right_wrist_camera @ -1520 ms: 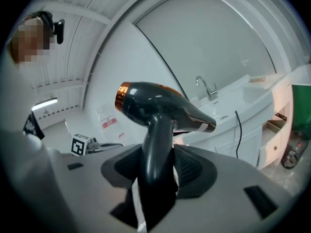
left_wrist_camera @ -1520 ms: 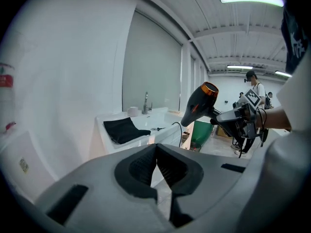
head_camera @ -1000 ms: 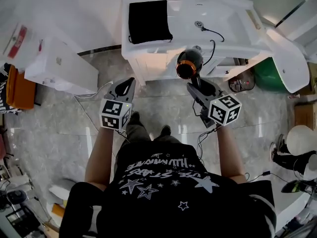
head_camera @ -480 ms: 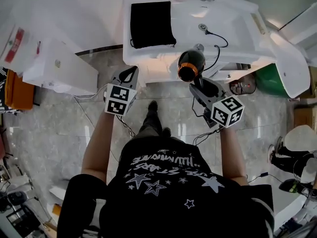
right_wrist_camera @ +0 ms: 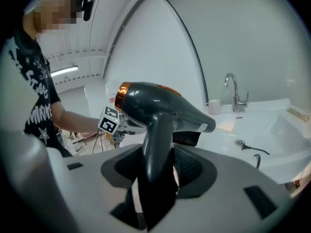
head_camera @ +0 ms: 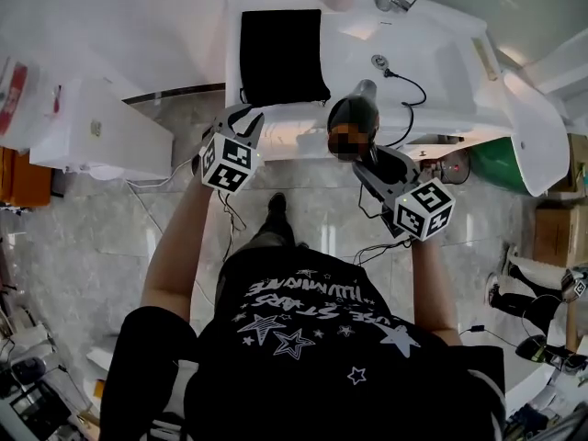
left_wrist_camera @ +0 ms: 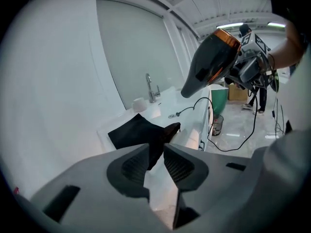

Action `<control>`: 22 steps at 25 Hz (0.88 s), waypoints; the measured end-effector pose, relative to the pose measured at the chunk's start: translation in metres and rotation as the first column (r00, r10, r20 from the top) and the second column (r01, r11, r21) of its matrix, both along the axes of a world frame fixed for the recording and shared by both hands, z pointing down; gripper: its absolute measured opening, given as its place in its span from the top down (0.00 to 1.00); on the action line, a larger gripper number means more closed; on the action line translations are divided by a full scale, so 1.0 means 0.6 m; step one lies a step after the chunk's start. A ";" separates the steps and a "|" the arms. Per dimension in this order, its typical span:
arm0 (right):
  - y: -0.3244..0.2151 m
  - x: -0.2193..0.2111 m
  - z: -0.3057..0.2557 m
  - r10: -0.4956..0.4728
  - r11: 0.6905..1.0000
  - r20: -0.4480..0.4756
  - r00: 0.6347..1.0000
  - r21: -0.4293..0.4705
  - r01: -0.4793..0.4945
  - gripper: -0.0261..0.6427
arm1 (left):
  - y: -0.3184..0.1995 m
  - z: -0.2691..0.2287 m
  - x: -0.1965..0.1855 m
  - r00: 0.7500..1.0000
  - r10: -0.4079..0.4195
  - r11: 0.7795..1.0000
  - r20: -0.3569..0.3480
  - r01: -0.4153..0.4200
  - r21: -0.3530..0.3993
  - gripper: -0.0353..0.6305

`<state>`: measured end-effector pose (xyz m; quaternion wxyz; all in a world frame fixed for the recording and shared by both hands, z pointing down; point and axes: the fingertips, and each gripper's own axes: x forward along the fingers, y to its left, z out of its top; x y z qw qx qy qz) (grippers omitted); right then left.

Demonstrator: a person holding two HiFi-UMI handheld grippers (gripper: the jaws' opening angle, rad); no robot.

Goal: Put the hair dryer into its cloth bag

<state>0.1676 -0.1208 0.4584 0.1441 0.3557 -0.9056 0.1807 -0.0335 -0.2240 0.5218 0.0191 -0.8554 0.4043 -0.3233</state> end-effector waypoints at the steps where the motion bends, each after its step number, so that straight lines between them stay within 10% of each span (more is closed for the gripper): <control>1: -0.008 0.000 0.003 -0.002 1.000 -0.002 1.000 -0.005 0.002 0.67 | -0.012 0.007 -0.002 1.000 0.004 1.000 0.015 -0.004 0.000 0.79; 17: -0.056 -0.010 0.015 0.001 0.997 0.018 1.000 -0.080 0.000 0.67 | -0.096 0.088 0.023 0.917 0.210 0.974 0.338 -0.226 0.007 0.71; 22: -0.062 -0.020 0.016 -0.011 0.996 0.013 1.000 -0.091 0.012 0.67 | -0.111 0.099 0.020 0.903 0.211 0.972 0.373 -0.236 0.022 0.82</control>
